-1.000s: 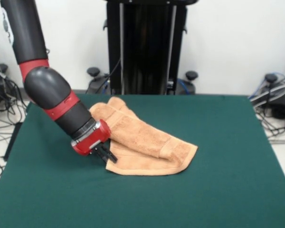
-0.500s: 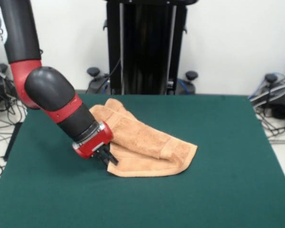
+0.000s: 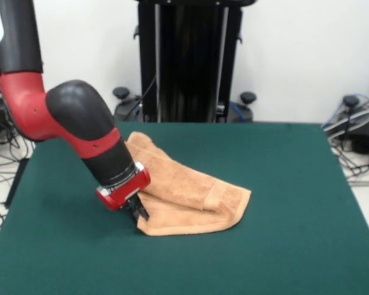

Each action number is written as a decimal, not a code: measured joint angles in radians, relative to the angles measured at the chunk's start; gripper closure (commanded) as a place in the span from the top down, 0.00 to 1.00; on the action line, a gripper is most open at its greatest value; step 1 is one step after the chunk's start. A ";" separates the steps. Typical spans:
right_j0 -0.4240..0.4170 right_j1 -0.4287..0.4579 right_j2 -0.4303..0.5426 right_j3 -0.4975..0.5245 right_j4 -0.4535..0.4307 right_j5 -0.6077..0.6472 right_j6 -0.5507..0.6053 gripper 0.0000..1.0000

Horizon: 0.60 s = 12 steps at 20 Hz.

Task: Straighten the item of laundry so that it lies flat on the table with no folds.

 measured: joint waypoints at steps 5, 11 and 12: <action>0.123 -0.083 -0.070 -0.006 -0.081 -0.127 0.000 0.00; 0.224 -0.167 -0.174 -0.008 -0.092 -0.246 0.002 0.00; 0.246 -0.187 -0.204 -0.005 -0.091 -0.260 0.003 0.00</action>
